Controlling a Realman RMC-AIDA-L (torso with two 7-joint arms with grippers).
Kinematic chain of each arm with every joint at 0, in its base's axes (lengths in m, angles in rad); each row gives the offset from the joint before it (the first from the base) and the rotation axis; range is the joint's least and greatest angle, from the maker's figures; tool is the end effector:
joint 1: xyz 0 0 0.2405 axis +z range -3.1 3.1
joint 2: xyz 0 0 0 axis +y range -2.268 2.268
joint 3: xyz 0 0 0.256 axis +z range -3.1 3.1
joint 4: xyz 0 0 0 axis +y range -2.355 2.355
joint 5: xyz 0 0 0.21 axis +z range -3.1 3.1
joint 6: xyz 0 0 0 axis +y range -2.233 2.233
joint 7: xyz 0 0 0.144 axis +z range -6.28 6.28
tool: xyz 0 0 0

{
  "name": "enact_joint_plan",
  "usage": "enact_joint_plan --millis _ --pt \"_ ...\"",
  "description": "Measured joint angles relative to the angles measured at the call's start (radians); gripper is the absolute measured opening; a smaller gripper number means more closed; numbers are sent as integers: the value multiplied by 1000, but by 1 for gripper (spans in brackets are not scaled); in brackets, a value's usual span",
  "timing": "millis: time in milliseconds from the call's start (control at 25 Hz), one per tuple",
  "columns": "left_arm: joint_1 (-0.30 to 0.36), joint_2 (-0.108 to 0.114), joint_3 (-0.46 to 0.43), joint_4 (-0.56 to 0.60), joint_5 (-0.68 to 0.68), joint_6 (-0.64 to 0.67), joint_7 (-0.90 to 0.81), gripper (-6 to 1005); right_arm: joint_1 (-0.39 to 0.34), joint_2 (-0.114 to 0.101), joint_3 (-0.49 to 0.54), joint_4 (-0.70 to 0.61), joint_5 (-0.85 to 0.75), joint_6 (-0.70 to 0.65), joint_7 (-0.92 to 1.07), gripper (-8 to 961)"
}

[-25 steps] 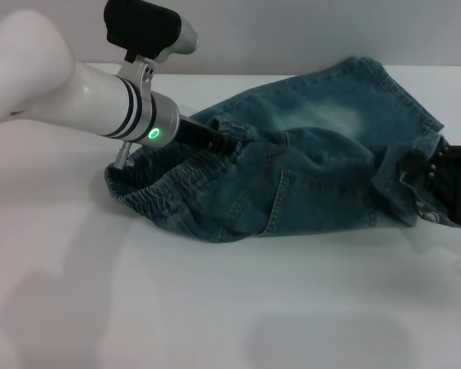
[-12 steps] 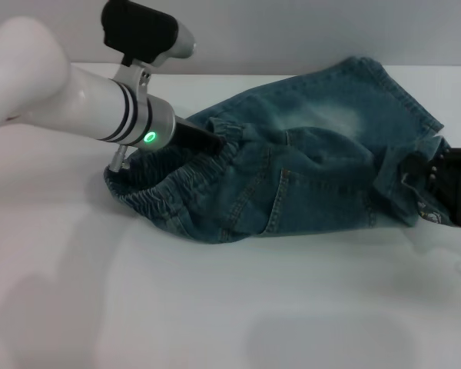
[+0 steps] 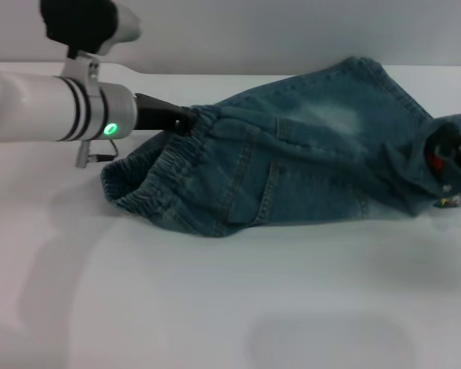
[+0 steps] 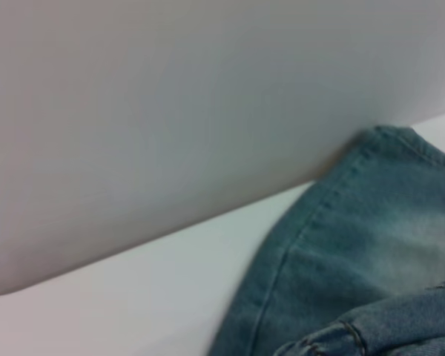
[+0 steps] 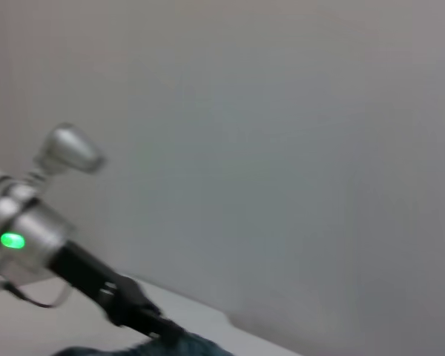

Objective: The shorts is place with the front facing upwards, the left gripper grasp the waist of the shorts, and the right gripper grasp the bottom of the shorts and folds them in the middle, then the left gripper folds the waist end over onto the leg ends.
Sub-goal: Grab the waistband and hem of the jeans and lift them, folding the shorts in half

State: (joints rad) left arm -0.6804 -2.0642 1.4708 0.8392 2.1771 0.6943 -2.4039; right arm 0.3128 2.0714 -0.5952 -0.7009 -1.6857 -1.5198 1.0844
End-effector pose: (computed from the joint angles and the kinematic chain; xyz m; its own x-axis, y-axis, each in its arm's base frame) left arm -0.1962 0.4291 -0.0492 0.7467 0.5856 0.3153 0.6546 -0.5628 -0.5048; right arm 0.3145 0.3012 0.0552 0.7573 -0.0807 -0.6481 -0.4968 -0.7153 -0.4914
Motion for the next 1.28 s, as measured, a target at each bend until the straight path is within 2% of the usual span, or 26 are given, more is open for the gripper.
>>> enact_joint_plan --millis 280,760,1040,1280 --pt "119 1 -4 154 -1 -19 0 54 21 -1 77 0 11 15 8 123" --pt "274 1 11 360 -13 -99 12 54 69 -2 76 -27 147 -21 39 127" --pt "307 0 23 374 -20 -147 13 54 116 -4 84 -45 170 8 41 129" --pt "329 0 37 383 -29 -191 4 54 159 -8 73 -48 150 128 70 131"
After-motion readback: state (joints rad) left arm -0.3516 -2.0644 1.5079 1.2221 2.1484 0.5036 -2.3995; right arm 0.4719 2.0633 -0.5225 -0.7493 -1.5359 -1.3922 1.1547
